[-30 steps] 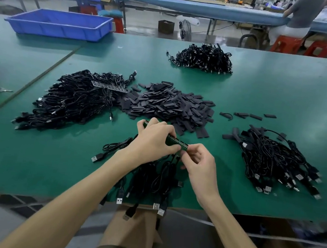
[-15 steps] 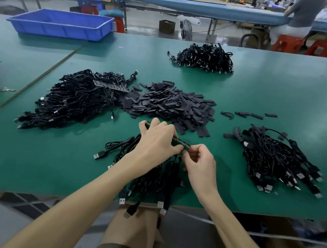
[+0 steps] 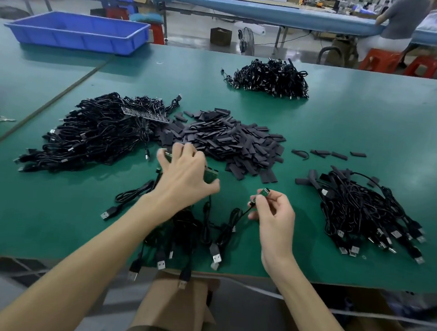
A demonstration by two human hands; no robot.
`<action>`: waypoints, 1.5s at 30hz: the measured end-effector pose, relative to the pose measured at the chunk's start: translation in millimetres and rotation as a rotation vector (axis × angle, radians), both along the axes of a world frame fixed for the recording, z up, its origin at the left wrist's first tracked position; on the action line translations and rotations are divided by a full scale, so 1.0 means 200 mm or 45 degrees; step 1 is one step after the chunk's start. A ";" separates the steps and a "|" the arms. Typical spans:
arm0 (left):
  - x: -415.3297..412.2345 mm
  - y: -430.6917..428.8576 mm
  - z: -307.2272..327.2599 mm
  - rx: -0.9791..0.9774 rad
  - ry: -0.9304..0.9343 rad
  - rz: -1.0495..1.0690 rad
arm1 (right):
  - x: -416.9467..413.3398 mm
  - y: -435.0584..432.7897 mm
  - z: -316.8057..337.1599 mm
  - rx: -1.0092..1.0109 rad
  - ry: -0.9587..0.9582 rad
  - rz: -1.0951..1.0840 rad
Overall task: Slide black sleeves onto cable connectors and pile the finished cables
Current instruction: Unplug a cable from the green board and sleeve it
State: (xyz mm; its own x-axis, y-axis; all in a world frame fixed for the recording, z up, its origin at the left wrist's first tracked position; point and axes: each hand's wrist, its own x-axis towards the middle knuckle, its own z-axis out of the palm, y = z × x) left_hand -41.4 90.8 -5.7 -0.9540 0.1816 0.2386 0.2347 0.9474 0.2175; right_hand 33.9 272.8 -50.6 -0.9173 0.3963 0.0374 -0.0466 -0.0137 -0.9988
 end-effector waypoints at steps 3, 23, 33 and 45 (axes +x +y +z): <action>-0.06 -0.15 -0.02 -0.089 -0.066 -0.055 | 0.00 0.01 0.00 -0.103 0.021 -0.046; -0.10 0.23 -0.10 -0.374 -0.192 -0.539 | 0.02 -0.01 0.02 -0.041 0.126 0.071; -0.05 0.08 -0.14 -0.210 0.193 -0.487 | 0.01 -0.03 0.02 0.117 0.143 0.187; 0.06 0.07 -0.04 0.679 -0.494 -0.493 | 0.02 -0.03 0.00 0.181 0.071 0.200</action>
